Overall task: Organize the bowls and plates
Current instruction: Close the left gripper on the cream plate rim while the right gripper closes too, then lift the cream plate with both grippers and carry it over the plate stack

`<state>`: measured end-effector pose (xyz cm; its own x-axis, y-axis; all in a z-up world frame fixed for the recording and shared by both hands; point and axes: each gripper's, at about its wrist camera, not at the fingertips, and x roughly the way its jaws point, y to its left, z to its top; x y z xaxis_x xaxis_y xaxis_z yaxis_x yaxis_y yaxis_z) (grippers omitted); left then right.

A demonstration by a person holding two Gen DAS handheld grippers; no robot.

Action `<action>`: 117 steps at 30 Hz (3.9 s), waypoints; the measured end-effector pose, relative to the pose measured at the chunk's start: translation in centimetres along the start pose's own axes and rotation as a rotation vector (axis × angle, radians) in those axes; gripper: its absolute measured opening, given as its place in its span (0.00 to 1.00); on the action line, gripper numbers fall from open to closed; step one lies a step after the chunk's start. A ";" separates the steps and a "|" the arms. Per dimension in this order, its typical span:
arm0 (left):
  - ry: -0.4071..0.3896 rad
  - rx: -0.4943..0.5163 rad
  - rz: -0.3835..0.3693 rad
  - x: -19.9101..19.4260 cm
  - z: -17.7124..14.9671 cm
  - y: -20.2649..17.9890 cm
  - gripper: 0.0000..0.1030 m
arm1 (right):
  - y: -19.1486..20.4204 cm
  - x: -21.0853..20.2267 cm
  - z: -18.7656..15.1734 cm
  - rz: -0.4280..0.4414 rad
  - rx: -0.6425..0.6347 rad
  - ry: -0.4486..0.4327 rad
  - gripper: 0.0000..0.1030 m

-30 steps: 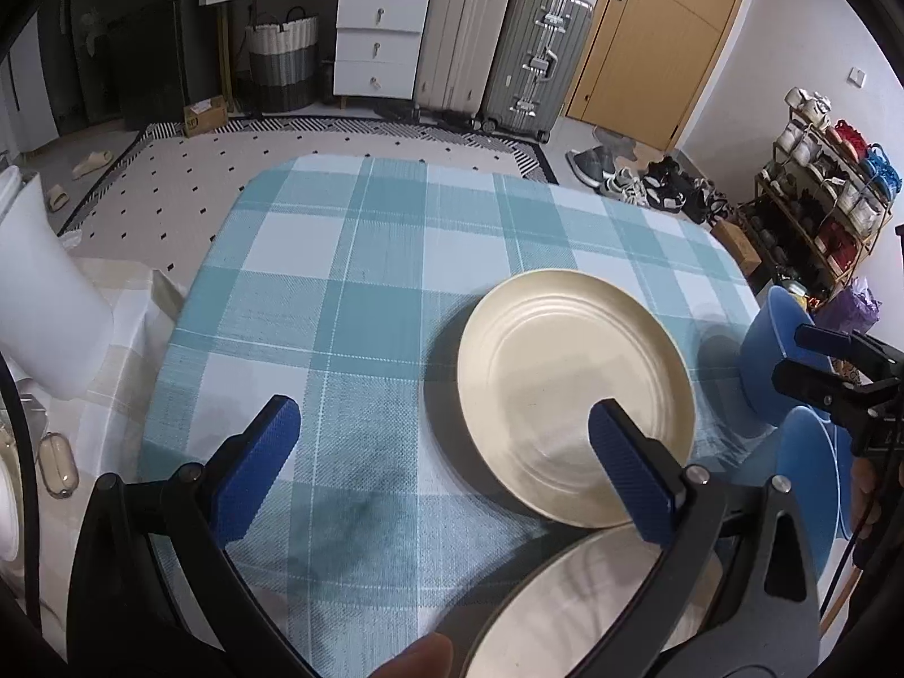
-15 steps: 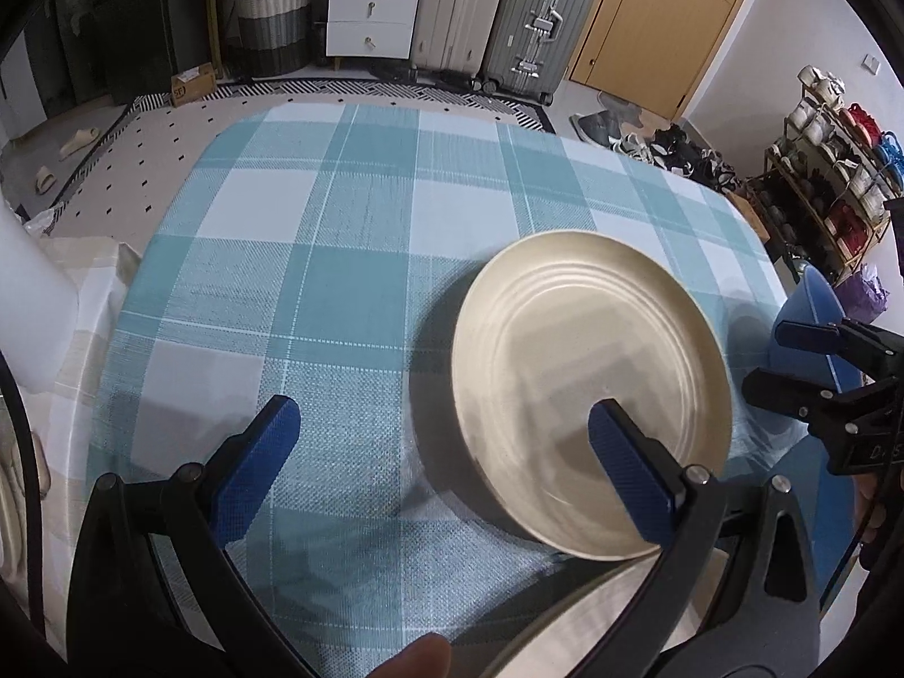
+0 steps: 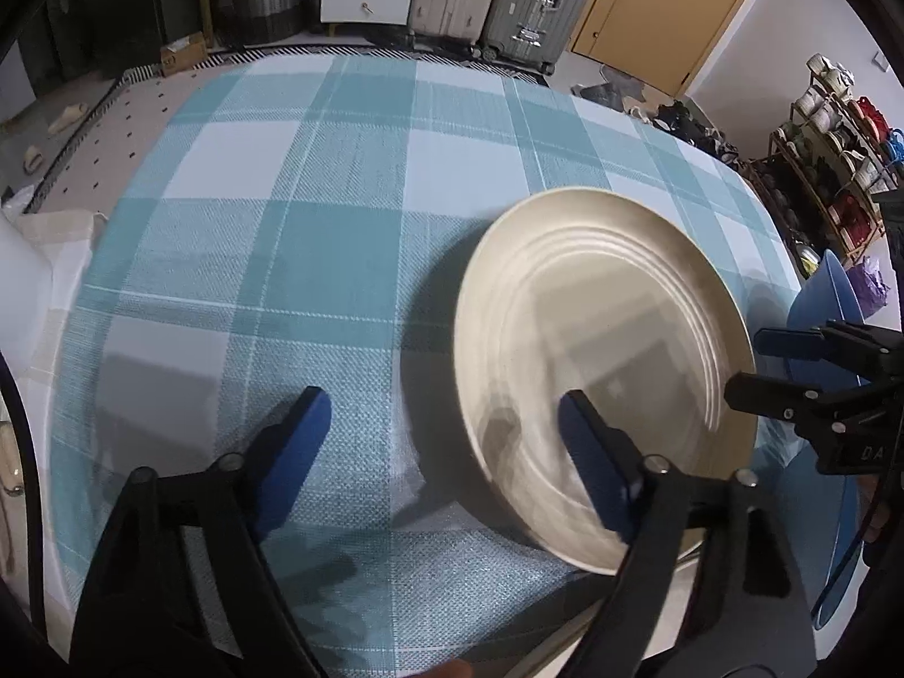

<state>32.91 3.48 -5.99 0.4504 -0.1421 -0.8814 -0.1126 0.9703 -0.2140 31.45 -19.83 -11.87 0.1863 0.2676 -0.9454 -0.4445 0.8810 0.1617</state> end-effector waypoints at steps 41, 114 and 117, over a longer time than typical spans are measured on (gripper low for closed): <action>-0.079 0.088 0.028 -1.8 -0.8 -2.4 0.15 | 0.1 -1.3 -0.5 -0.119 -0.016 -0.073 0.23; -0.347 0.120 0.029 -28.3 -14.1 -5.6 0.15 | 12.2 -18.2 -14.1 -0.135 -0.114 -0.345 0.24; -0.349 0.122 0.031 -28.6 -14.5 -5.5 0.15 | 12.3 -17.9 -14.4 -0.132 -0.114 -0.347 0.24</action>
<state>7.81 -0.63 14.27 0.7257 -0.0576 -0.6856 -0.0338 0.9923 -0.1191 10.03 -19.44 2.97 0.5250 0.2876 -0.8011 -0.4874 0.8731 -0.0060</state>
